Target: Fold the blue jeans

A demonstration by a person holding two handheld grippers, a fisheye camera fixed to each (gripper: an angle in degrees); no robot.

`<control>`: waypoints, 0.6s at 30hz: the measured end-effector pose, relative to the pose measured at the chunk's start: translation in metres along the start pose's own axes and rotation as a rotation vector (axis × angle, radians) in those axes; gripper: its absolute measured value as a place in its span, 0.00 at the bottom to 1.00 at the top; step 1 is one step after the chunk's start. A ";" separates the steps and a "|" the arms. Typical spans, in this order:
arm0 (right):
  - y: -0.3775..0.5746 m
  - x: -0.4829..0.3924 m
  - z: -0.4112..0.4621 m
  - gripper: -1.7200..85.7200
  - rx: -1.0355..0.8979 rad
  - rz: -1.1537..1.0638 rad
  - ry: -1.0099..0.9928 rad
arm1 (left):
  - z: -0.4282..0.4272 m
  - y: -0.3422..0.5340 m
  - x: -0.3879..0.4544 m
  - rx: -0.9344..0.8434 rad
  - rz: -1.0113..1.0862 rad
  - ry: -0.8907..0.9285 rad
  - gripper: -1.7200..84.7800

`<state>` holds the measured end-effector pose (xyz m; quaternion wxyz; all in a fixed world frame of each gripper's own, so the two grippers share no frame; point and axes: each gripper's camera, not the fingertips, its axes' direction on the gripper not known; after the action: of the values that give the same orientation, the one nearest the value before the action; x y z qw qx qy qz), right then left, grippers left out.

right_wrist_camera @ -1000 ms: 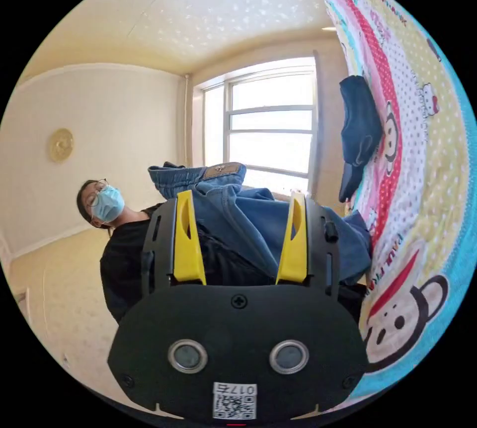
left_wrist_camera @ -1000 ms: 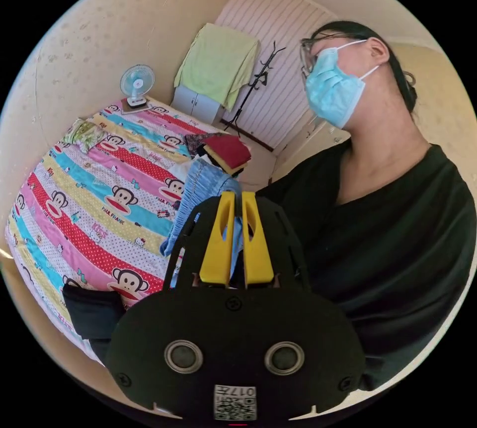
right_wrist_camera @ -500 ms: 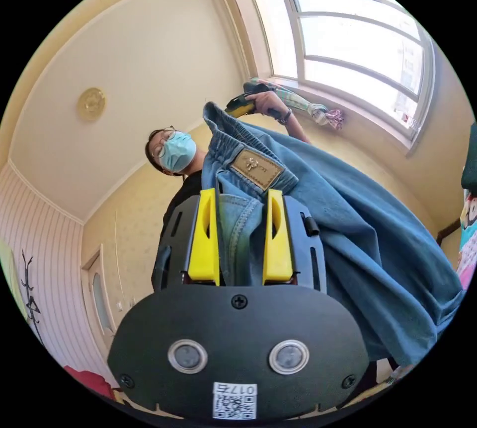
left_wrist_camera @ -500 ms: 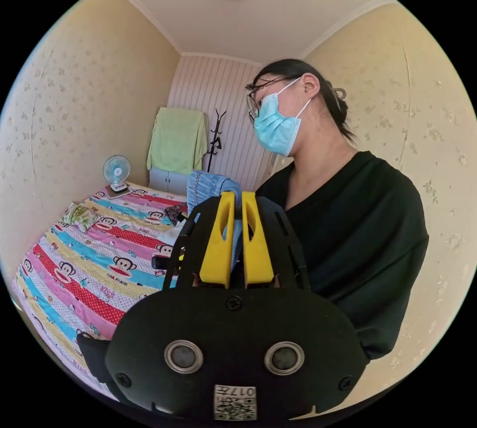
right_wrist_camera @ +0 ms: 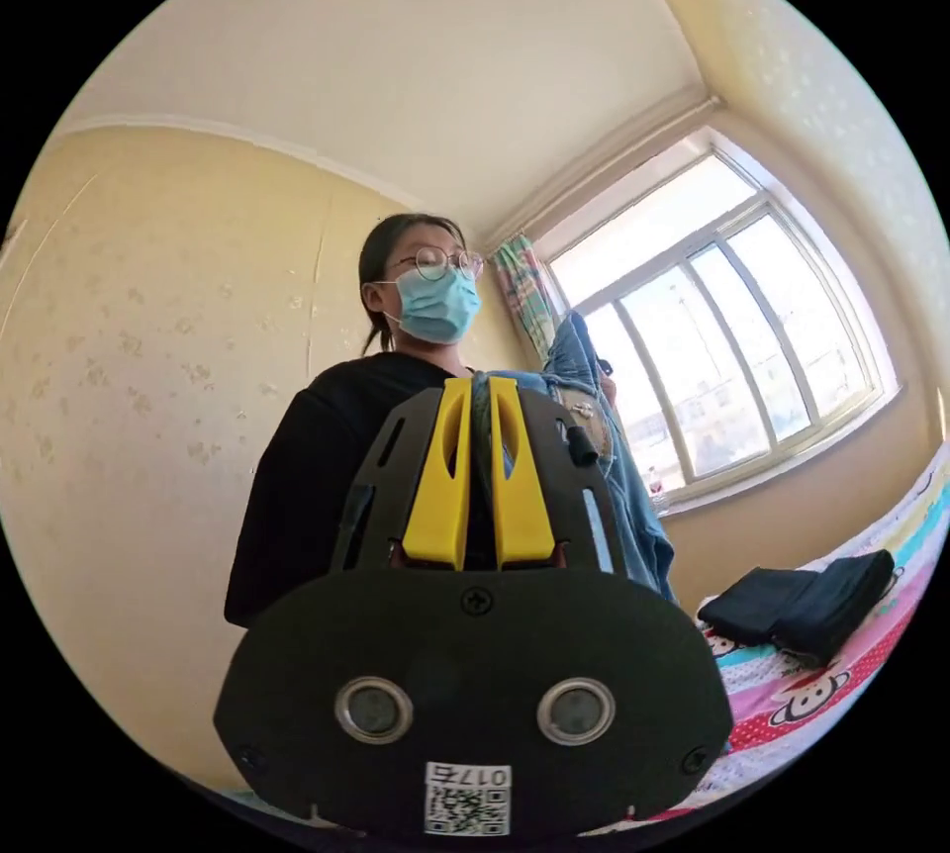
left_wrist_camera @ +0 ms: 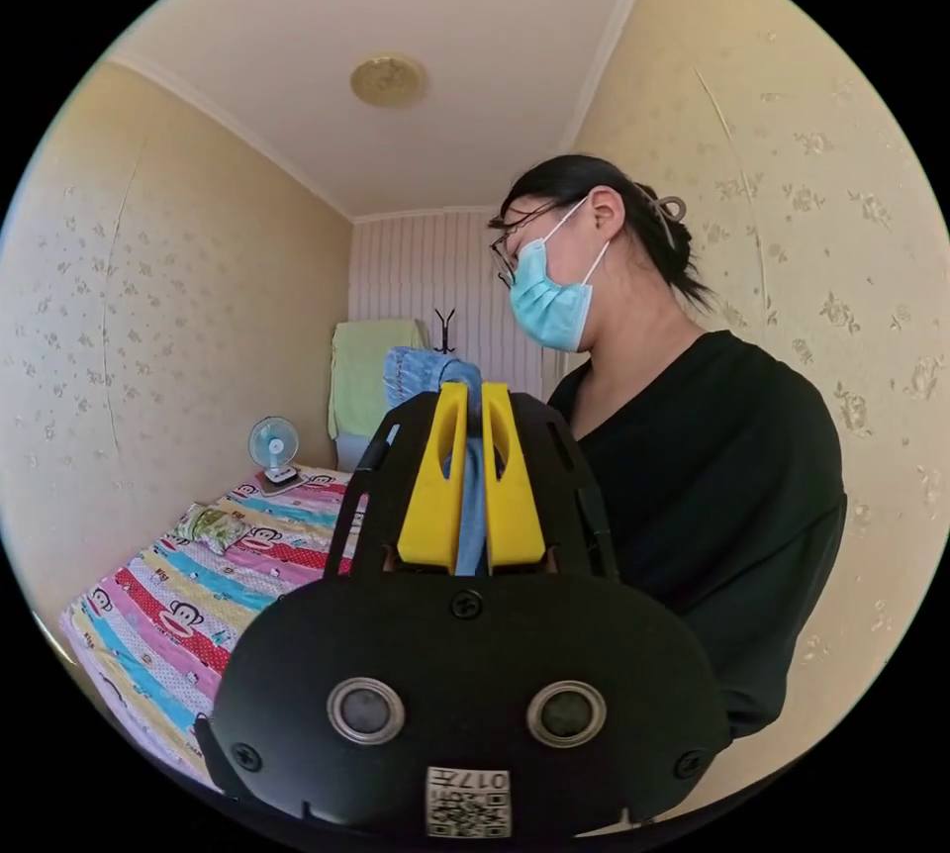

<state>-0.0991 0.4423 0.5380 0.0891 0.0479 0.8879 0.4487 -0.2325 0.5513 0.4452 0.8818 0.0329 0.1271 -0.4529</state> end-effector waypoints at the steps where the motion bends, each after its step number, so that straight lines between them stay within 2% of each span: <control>1: -0.010 -0.012 0.014 0.06 -0.020 -0.053 0.006 | 0.000 -0.002 0.006 0.004 0.013 0.006 0.02; 3: -0.026 -0.031 0.035 0.06 -0.047 -0.145 0.003 | 0.001 -0.014 0.025 0.024 0.041 0.021 0.02; 6: -0.042 -0.048 0.076 0.07 -0.194 -0.232 -0.061 | 0.000 -0.023 0.047 0.070 0.088 0.031 0.02; 8: -0.040 -0.039 0.091 0.09 -0.284 -0.126 0.032 | -0.001 -0.026 0.058 0.110 0.104 0.056 0.02; 10: -0.016 -0.002 0.090 0.18 -0.289 0.189 0.288 | 0.001 -0.032 0.070 0.148 0.143 0.101 0.02; 12: 0.020 0.034 0.085 0.22 -0.263 0.407 0.444 | 0.014 -0.050 0.086 0.152 0.219 0.199 0.02; 14: 0.059 0.073 0.089 0.22 -0.274 0.596 0.316 | 0.028 -0.066 0.095 0.131 0.262 0.291 0.02; 15: 0.086 0.096 0.095 0.21 -0.238 0.681 0.113 | 0.037 -0.075 0.100 0.123 0.280 0.351 0.02; 16: 0.110 0.115 0.103 0.20 -0.158 0.700 -0.087 | 0.042 -0.079 0.103 0.122 0.287 0.384 0.02; 18: 0.138 0.139 0.114 0.20 -0.038 0.711 -0.249 | 0.056 -0.089 0.109 0.125 0.298 0.509 0.02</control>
<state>-0.2118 0.6367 0.5664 0.0358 0.4057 0.7897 0.4588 -0.2331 0.4033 0.4773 0.8746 0.2180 0.3098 -0.3027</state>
